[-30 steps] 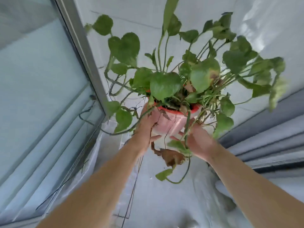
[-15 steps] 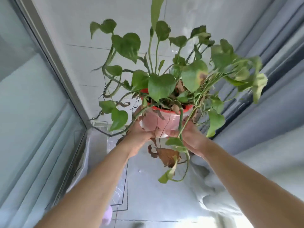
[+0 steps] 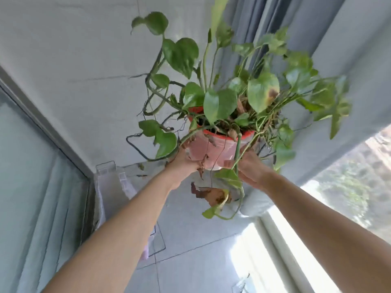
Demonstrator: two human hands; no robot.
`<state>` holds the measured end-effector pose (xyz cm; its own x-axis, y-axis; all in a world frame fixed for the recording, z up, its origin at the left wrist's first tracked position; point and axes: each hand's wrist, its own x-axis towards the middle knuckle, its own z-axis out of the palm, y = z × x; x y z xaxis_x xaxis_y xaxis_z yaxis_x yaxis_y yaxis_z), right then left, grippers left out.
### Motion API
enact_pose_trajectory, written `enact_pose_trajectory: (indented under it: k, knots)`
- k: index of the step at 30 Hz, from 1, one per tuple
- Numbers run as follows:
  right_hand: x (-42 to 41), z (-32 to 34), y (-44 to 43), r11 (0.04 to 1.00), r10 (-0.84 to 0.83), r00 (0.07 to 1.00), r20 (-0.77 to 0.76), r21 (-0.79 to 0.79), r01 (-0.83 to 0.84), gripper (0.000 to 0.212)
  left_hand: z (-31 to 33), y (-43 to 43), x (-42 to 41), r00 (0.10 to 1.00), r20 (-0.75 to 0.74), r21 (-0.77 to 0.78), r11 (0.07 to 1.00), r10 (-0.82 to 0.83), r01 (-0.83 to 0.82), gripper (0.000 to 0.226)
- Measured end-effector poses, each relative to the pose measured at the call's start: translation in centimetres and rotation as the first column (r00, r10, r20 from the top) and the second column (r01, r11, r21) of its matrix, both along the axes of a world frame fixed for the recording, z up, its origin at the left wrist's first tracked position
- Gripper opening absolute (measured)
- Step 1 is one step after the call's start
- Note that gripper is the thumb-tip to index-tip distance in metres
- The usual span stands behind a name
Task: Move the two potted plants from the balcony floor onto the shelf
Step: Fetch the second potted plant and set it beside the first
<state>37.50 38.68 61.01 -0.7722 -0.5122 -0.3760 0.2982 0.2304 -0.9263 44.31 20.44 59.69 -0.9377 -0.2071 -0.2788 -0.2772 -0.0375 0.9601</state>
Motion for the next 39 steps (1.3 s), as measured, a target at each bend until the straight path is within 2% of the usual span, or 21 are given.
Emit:
enact_pose_trajectory:
  k: [2, 5, 7, 12, 17, 19, 22, 23, 26, 28, 29, 33, 35, 37, 39]
  knots:
    - [1.6, 1.0, 1.6, 0.993, -0.114, 0.993, 0.019, -0.028, 0.114, 0.046, 0.8, 1.3, 0.0, 0.998, -0.034, 0.033, 0.998, -0.057, 0.058, 0.074]
    - [3.6, 2.2, 3.6, 0.967, -0.253, 0.967, 0.010, -0.015, 0.254, 0.067, 2.0, 2.7, -0.3, 0.985, -0.083, 0.063, 0.986, -0.151, 0.157, 0.056]
    - [5.1, 3.0, 4.9, 0.946, -0.318, 0.948, 0.007, -0.068, 0.318, 0.076, 2.6, 3.8, -0.4, 0.970, -0.095, 0.083, 0.969, -0.225, 0.233, 0.061]
    - [9.6, 5.5, 9.1, 0.827, -0.548, 0.836, 0.006, -0.148, 0.543, 0.091, 4.8, 7.9, -0.3, 0.912, -0.064, 0.067, 0.910, -0.405, 0.409, 0.100]
    - [15.1, 7.7, 13.1, 0.714, -0.698, 0.715, -0.039, -0.110, 0.691, 0.094, 6.9, 13.2, 1.4, 0.821, -0.089, 0.109, 0.813, -0.564, 0.571, 0.103]
    - [18.1, 9.0, 15.3, 0.628, -0.779, 0.624, -0.069, -0.086, 0.774, 0.096, 8.4, 16.4, 2.9, 0.744, -0.090, 0.117, 0.735, -0.662, 0.668, 0.093]
    - [22.3, 10.3, 18.6, 0.502, -0.865, 0.497, -0.067, -0.105, 0.859, 0.094, 10.0, 20.8, 5.1, 0.646, -0.120, 0.119, 0.635, -0.754, 0.763, 0.051]
    - [23.8, 10.6, 19.9, 0.464, -0.886, 0.458, -0.079, -0.104, 0.880, 0.093, 10.5, 22.3, 6.0, 0.606, -0.134, 0.126, 0.593, -0.784, 0.795, 0.044]
    - [28.6, 11.5, 23.4, 0.377, -0.925, 0.367, -0.102, -0.113, 0.919, 0.090, 11.6, 26.8, 8.7, 0.479, -0.196, 0.110, 0.466, -0.856, 0.878, 0.046]
    - [32.3, 12.1, 25.6, 0.293, -0.955, 0.282, -0.095, -0.133, 0.947, 0.095, 12.5, 29.9, 10.9, 0.382, -0.212, 0.096, 0.370, -0.900, 0.924, 0.050]
    - [34.7, 12.5, 26.9, 0.248, -0.967, 0.235, -0.097, -0.145, 0.958, 0.100, 12.8, 32.0, 12.5, 0.319, -0.215, 0.073, 0.310, -0.923, 0.948, 0.050]
    - [41.5, 13.9, 30.5, 0.142, -0.984, 0.122, -0.132, -0.159, 0.977, 0.127, 13.7, 37.9, 17.5, 0.213, -0.186, 0.003, 0.216, -0.959, 0.976, 0.043]
    - [45.5, 13.8, 32.9, 0.072, -0.990, 0.048, -0.136, -0.180, 0.981, 0.139, 14.3, 40.9, 20.9, 0.154, -0.172, -0.039, 0.163, -0.973, 0.986, 0.055]
    - [50.7, 13.8, 35.7, -0.038, -0.990, -0.068, -0.127, -0.223, 0.974, 0.148, 15.0, 44.8, 25.5, 0.057, -0.167, -0.061, 0.068, -0.984, 0.996, 0.036]
    - [54.3, 13.9, 37.5, -0.112, -0.984, -0.143, -0.105, -0.255, 0.960, 0.155, 15.6, 47.4, 28.8, 0.000, -0.162, -0.072, 0.012, -0.987, 0.997, 0.022]
